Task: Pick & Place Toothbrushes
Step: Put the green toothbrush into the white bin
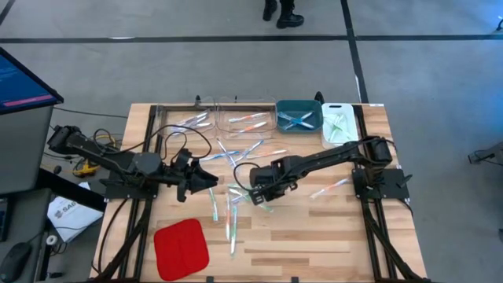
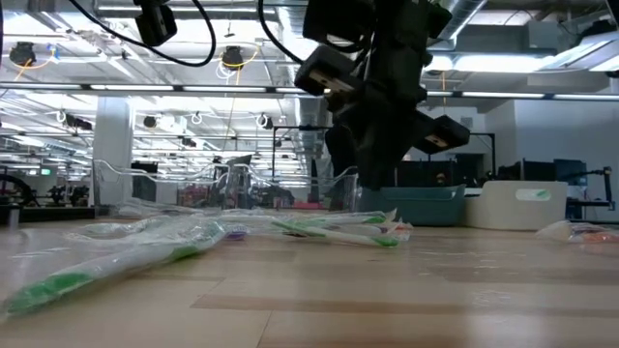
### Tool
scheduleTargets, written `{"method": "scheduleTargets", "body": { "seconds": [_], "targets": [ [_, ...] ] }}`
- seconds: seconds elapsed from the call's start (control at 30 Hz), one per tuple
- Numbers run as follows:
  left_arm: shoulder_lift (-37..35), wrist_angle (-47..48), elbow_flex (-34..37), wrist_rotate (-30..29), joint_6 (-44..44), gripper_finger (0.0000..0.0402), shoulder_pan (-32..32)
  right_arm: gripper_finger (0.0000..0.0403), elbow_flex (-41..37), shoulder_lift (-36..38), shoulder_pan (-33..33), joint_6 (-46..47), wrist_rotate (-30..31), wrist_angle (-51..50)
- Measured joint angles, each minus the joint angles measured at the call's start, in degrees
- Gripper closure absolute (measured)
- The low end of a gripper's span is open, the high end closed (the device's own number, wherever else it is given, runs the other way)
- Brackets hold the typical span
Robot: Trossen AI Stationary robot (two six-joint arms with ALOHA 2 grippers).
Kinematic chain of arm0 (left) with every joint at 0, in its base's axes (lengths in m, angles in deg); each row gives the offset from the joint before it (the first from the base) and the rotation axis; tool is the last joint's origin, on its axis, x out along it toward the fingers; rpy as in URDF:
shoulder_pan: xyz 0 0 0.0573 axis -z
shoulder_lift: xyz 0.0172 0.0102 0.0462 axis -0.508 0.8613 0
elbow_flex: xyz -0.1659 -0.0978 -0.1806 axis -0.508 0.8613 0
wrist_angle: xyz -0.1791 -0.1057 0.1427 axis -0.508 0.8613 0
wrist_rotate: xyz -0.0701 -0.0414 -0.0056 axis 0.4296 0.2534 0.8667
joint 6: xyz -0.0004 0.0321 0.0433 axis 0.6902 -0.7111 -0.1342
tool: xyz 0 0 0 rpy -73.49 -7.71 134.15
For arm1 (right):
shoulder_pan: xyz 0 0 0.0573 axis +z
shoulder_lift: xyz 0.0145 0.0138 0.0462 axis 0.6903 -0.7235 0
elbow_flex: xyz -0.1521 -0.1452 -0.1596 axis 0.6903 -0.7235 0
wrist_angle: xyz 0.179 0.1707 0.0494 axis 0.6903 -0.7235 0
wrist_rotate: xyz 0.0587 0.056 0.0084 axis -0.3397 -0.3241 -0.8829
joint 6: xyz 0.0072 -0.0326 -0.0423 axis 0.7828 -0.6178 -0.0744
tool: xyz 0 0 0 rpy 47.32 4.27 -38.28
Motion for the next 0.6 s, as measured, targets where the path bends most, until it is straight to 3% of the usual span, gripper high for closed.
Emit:
{"method": "scheduleTargets", "body": {
  "seconds": [0.17, 0.3, 0.6],
  "targets": [
    [0.0, -0.07, 0.0, -0.02, -0.02, 0.0285, 0.0, 0.04, 0.02, -0.77, -1.06, -1.41, 0.92, 0.23],
    [0.0, -0.05, 0.0, -0.02, 0.11, 0.0285, 0.0, 0.0398, 0.02, -0.89, -1.18, -1.84, -1.11, 0.22],
    [0.0, -0.09, 0.0, -0.02, 0.22, 0.0285, 0.0, 0.0401, 0.0, -0.87, -1.56, -0.1, 1.89, -0.93]
  ]
}}
